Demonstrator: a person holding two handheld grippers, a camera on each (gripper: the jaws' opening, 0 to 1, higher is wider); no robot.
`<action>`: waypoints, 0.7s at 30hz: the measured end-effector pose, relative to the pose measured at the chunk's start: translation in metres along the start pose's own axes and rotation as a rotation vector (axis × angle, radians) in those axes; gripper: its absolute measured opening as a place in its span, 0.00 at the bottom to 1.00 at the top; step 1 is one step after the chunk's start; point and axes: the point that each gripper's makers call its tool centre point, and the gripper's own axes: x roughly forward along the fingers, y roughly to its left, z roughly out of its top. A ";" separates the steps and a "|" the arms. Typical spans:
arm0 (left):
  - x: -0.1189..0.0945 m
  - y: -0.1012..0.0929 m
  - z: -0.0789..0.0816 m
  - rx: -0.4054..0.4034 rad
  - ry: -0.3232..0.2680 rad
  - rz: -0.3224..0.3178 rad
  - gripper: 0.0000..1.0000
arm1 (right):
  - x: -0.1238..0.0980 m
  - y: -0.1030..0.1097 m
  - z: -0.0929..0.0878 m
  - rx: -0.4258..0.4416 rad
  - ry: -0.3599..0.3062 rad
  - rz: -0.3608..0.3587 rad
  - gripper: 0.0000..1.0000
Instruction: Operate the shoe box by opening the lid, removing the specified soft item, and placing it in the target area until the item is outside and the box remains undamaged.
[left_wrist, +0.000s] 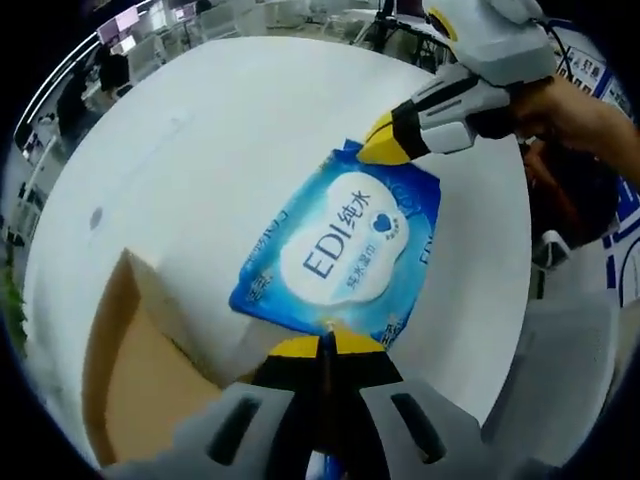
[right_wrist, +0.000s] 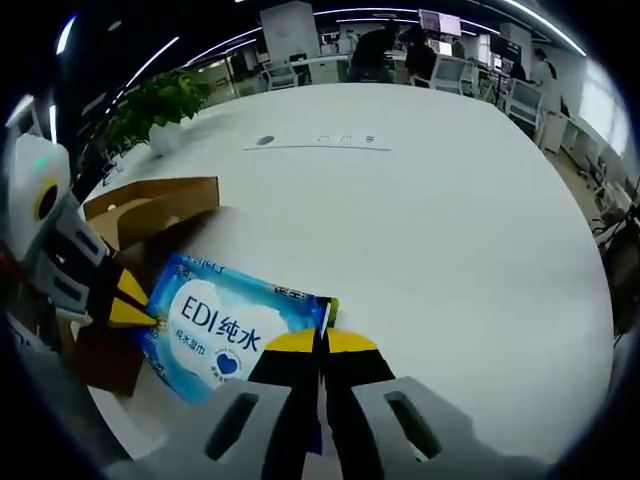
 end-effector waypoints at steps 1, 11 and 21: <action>0.000 0.000 0.000 0.002 0.000 0.000 0.00 | 0.001 0.000 0.001 0.000 -0.001 0.000 0.00; 0.001 0.001 0.000 -0.003 -0.016 0.000 0.00 | 0.001 -0.001 0.000 0.013 -0.004 -0.007 0.00; -0.002 0.001 0.000 0.013 -0.031 0.012 0.01 | 0.002 -0.005 -0.003 0.031 0.000 -0.020 0.01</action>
